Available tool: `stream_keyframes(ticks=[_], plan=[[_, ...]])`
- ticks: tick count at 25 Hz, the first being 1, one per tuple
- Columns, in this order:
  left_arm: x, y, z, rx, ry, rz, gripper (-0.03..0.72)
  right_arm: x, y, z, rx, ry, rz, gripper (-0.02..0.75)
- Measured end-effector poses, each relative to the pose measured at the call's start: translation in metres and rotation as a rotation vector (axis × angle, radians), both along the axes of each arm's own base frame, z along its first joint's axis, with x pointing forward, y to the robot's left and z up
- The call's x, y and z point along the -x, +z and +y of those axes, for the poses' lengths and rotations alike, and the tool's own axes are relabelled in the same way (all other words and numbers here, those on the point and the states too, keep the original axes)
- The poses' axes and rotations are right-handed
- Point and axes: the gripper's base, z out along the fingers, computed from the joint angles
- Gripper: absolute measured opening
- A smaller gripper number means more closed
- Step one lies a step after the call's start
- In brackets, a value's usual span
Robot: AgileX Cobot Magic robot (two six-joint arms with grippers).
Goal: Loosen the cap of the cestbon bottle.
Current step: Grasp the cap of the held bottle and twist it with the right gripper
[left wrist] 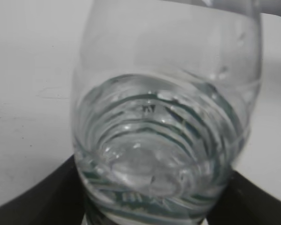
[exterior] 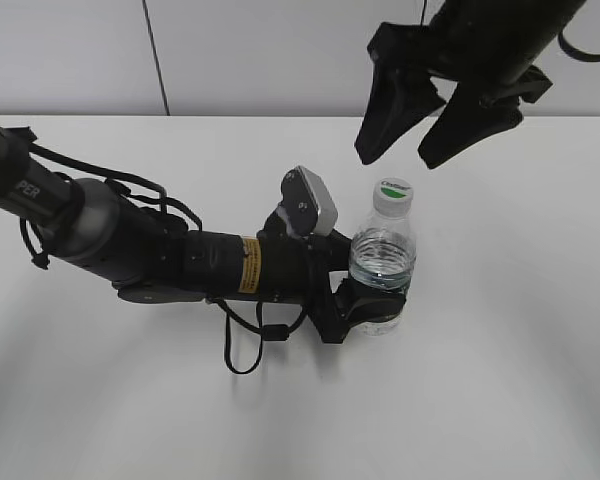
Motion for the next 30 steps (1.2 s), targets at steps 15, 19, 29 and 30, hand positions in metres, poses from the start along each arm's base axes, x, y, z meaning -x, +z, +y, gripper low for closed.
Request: stream_keyframes(ticks=[15,19,29,30], plan=[[0.000,0.000,0.000,0.000,0.000,0.000,0.519,-0.018,-0.039,0.002,0.098,-0.018,0.085,0.470],[0.000,0.000,0.000,0.000,0.000,0.000,0.519,-0.019,-0.042,0.002,0.101,-0.019,0.091,0.470],[0.000,0.000,0.000,0.000,0.000,0.000,0.519,-0.024,-0.052,0.004,0.107,-0.027,0.094,0.470],[0.000,0.000,0.000,0.000,0.000,0.000,0.519,-0.025,-0.052,0.004,0.105,-0.029,0.091,0.465]])
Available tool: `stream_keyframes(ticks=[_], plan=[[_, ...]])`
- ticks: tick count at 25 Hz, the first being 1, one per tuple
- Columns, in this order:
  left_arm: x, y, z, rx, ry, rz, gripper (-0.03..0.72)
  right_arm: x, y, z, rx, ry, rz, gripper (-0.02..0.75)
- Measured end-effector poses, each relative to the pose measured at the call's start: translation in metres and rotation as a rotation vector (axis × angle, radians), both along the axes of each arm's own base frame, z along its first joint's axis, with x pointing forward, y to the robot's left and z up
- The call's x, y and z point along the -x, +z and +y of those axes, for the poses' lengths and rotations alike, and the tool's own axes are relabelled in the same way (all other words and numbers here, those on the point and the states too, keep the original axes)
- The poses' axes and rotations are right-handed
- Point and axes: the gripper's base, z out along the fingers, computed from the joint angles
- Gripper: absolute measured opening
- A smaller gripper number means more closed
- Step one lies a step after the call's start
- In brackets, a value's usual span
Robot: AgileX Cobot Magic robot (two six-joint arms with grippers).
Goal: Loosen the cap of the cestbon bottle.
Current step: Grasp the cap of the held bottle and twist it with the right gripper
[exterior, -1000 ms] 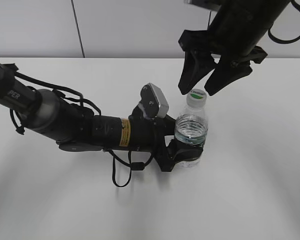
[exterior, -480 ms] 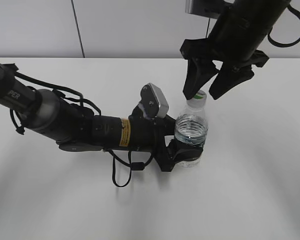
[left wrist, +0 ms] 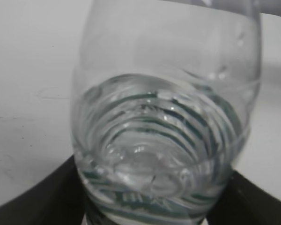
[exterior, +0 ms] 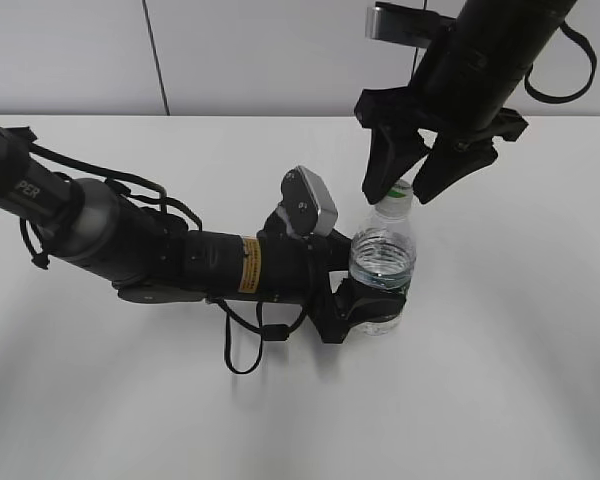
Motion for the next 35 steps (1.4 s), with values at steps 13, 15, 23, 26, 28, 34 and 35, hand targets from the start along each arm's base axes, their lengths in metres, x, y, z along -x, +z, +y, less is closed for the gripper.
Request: stream_keyframes(ticks=[13,15,23,26,28,34,35], plan=[[-0.0002,0.0001,-0.0001,0.000,0.000,-0.001,0.519,-0.0008,-0.0028,0.0009,0.001,0.021,-0.002,0.335],[0.0000,0.0001,-0.0004,-0.001,0.000,-0.001,0.519,-0.0009,-0.0028,0.0008,0.003,0.040,-0.010,0.335],[0.0001,0.0000,-0.0005,-0.003,-0.002,-0.004,0.519,-0.0008,-0.0026,0.0008,0.005,0.250,-0.093,0.334],[0.0005,0.0002,-0.0012,-0.002,-0.004,-0.006,0.519,-0.0015,-0.0014,0.0010,0.006,0.363,-0.146,0.323],[0.0005,0.0002,-0.0012,-0.002,-0.004,-0.005,0.519,-0.0016,-0.0011,0.0011,0.007,0.445,-0.180,0.311],[0.0005,0.0002,-0.0012,-0.002,-0.004,-0.006,0.519,-0.0014,-0.0008,0.0018,0.002,0.699,-0.284,0.311],[0.0005,0.0002,-0.0012,-0.002,-0.004,-0.006,0.519,-0.0014,-0.0008,0.0019,0.000,0.718,-0.292,0.311]])
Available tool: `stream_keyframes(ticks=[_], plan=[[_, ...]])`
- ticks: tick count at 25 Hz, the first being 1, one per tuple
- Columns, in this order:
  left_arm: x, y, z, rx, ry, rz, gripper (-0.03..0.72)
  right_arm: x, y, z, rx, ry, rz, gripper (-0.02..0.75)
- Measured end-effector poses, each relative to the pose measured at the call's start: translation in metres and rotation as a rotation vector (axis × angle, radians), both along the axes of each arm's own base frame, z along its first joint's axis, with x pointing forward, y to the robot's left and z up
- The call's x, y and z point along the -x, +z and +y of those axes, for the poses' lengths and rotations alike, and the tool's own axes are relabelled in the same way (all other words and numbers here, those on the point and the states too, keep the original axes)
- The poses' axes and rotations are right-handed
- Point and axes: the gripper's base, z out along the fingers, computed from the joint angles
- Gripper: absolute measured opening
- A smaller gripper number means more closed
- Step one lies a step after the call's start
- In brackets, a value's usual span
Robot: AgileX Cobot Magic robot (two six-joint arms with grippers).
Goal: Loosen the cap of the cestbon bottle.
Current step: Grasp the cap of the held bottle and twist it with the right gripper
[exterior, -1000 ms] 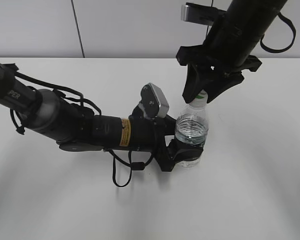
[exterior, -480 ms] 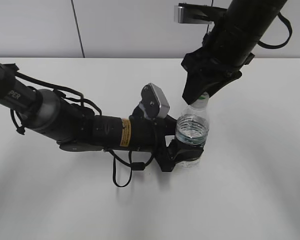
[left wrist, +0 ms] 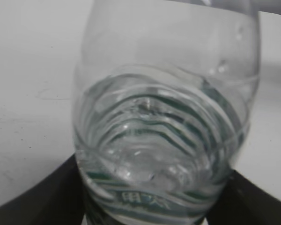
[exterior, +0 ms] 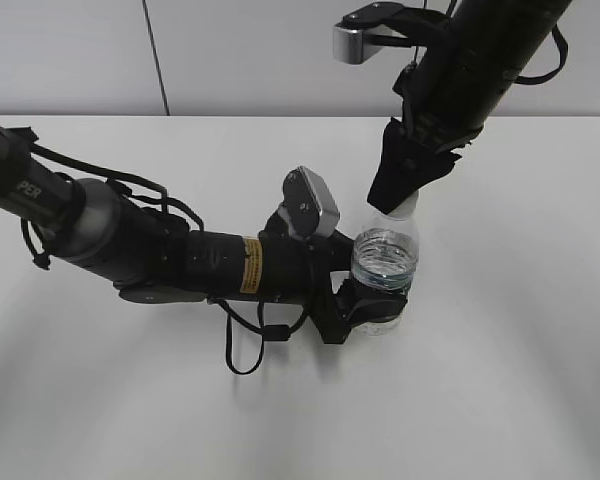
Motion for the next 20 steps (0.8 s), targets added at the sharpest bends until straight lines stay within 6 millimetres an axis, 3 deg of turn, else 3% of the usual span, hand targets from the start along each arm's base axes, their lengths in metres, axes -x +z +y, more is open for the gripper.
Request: stream_keyframes(ticks=[6,7,10,12,20], plan=[[0.000,0.000,0.000,0.000,-0.001,-0.001,0.519,0.000,0.000,0.001,-0.007,0.008,-0.006,0.327],[0.000,0.000,0.000,0.000,-0.001,0.000,0.519,-0.001,0.000,0.001,-0.009,0.004,-0.010,0.361],[0.000,0.000,0.000,0.000,-0.001,0.000,0.518,-0.002,0.003,0.002,-0.035,-0.071,-0.006,0.559],[0.000,0.000,0.000,0.000,-0.001,0.000,0.518,-0.003,0.008,0.004,-0.077,-0.177,0.011,0.634],[0.000,0.000,0.000,0.000,-0.001,0.000,0.518,0.003,0.016,0.001,-0.078,-0.621,0.214,0.652]])
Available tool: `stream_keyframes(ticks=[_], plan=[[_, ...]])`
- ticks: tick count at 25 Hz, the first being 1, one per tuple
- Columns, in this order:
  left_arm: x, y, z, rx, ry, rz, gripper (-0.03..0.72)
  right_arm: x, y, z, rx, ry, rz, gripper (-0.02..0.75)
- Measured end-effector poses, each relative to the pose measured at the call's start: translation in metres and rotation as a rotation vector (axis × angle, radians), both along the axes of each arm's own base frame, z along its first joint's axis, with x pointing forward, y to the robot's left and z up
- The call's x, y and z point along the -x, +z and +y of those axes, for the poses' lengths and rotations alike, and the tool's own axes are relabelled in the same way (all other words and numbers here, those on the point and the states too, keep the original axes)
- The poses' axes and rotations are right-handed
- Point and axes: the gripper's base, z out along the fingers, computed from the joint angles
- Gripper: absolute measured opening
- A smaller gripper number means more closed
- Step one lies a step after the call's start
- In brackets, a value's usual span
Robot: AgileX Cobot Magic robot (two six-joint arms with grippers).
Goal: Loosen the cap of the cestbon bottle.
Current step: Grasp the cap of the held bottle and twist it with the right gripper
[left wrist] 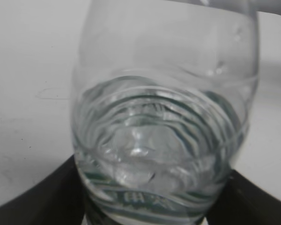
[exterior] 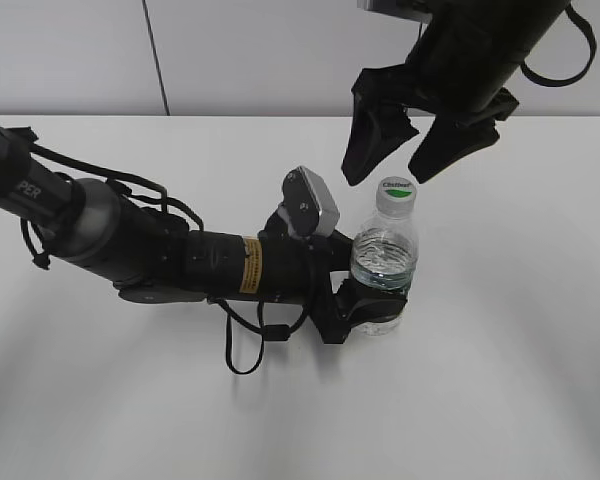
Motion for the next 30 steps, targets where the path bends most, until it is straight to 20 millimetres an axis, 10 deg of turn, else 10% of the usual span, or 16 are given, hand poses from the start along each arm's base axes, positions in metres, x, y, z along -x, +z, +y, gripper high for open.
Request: stream_keyframes(ticks=[30], plan=[[0.000,0.000,0.000,-0.001,0.000,0.000,0.518,0.001,-0.011,0.000,0.028,-0.312,0.203,0.518]])
